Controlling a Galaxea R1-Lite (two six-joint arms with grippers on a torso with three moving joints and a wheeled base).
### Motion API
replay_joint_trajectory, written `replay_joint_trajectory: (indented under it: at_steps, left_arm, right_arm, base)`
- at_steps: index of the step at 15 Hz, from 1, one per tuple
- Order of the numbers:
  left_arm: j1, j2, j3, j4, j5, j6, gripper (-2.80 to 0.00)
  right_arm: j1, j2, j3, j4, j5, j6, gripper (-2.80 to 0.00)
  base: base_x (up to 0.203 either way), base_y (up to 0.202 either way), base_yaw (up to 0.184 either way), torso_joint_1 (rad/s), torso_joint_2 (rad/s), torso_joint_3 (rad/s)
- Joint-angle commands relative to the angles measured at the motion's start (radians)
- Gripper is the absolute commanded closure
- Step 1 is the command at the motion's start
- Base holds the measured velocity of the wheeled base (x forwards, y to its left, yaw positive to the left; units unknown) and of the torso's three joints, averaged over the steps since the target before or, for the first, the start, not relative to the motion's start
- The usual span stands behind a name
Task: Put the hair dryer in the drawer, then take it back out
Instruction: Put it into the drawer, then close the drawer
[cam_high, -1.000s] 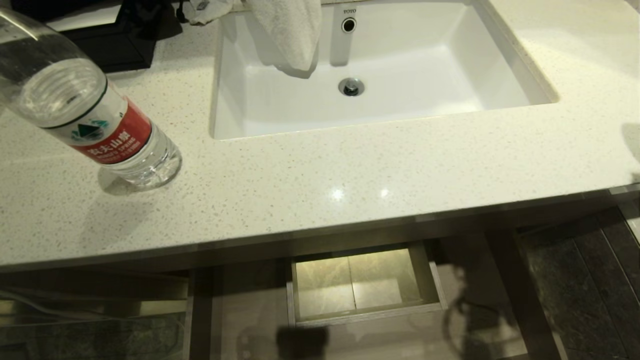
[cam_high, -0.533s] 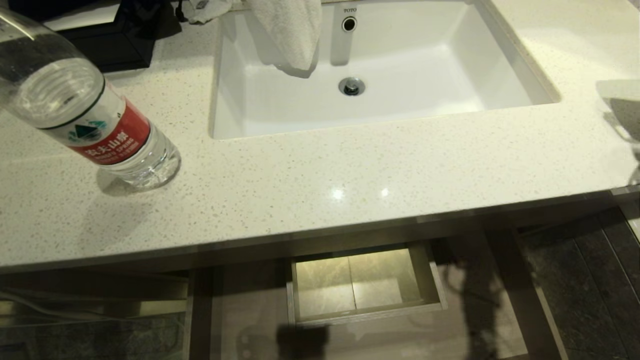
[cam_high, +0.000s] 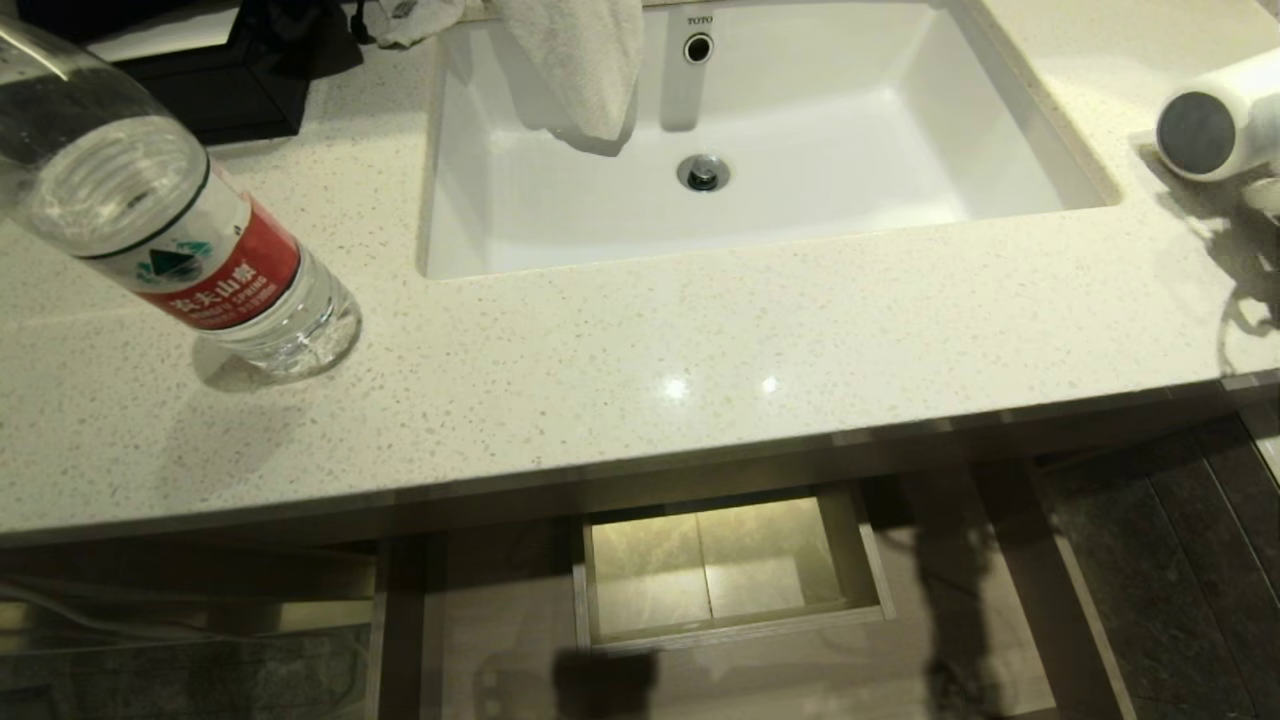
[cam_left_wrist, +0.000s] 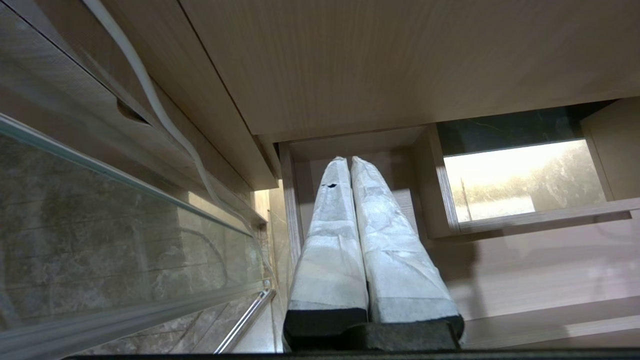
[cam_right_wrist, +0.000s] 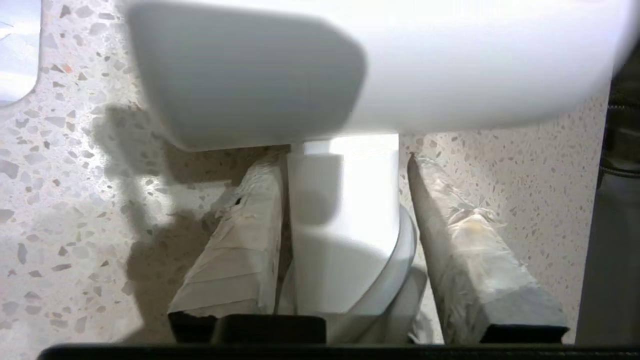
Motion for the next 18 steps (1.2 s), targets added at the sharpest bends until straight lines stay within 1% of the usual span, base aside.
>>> replay_joint_trajectory:
  at_steps: [1, 6, 8, 11, 13, 14, 16, 17, 18]
  left_arm:
    - [0.0, 0.002, 0.0, -0.001, 0.0, 0.0, 0.0]
    - [0.0, 0.0, 0.0, -0.001, 0.0, 0.0, 0.0]
    - [0.0, 0.0, 0.0, -0.001, 0.0, 0.0, 0.0]
    - [0.0, 0.001, 0.0, 0.0, 0.0, 0.0, 0.0]
    - [0.0, 0.001, 0.0, -0.001, 0.0, 0.0, 0.0]
    - [0.0, 0.0, 0.0, -0.001, 0.0, 0.0, 0.0]
    - [0.0, 0.0, 0.0, 0.0, 0.0, 0.0, 0.0]
    - [0.0, 0.001, 0.0, -0.001, 0.0, 0.0, 0.0]
    - [0.0, 0.001, 0.0, -0.001, 0.0, 0.0, 0.0]
  right_arm:
    - [0.003, 0.015, -0.01, 0.002, -0.002, -0.029, -2.8]
    - [-0.002, -0.028, -0.005, -0.03, -0.002, -0.031, -2.8]
    - [-0.012, -0.105, 0.026, -0.032, -0.002, -0.033, -2.8]
    - [-0.027, -0.253, 0.119, -0.048, -0.004, -0.034, -2.8]
    - [-0.052, -0.351, 0.171, -0.015, -0.003, -0.04, -2.8]
    - [-0.06, -0.39, 0.183, 0.046, -0.002, -0.049, 0.0]
    - [-0.066, -0.453, 0.21, 0.161, -0.023, -0.052, 0.0]
    - [-0.067, -0.483, 0.22, 0.206, -0.047, -0.048, 0.0]
    - [-0.068, -0.508, 0.223, 0.268, -0.088, -0.046, 0.0]
  base:
    - [0.0, 0.0, 0.0, 0.0, 0.0, 0.0]
    - [0.0, 0.0, 0.0, 0.0, 0.0, 0.0]
    - [0.0, 0.0, 0.0, 0.0, 0.0, 0.0]
    - [0.0, 0.0, 0.0, 0.0, 0.0, 0.0]
    - [0.0, 0.0, 0.0, 0.0, 0.0, 0.0]
    - [0.0, 0.0, 0.0, 0.0, 0.0, 0.0]
    - [0.0, 0.0, 0.0, 0.0, 0.0, 0.0]
    - [0.0, 0.0, 0.0, 0.0, 0.0, 0.0]
    - [0.0, 0.0, 0.0, 0.0, 0.0, 0.0]
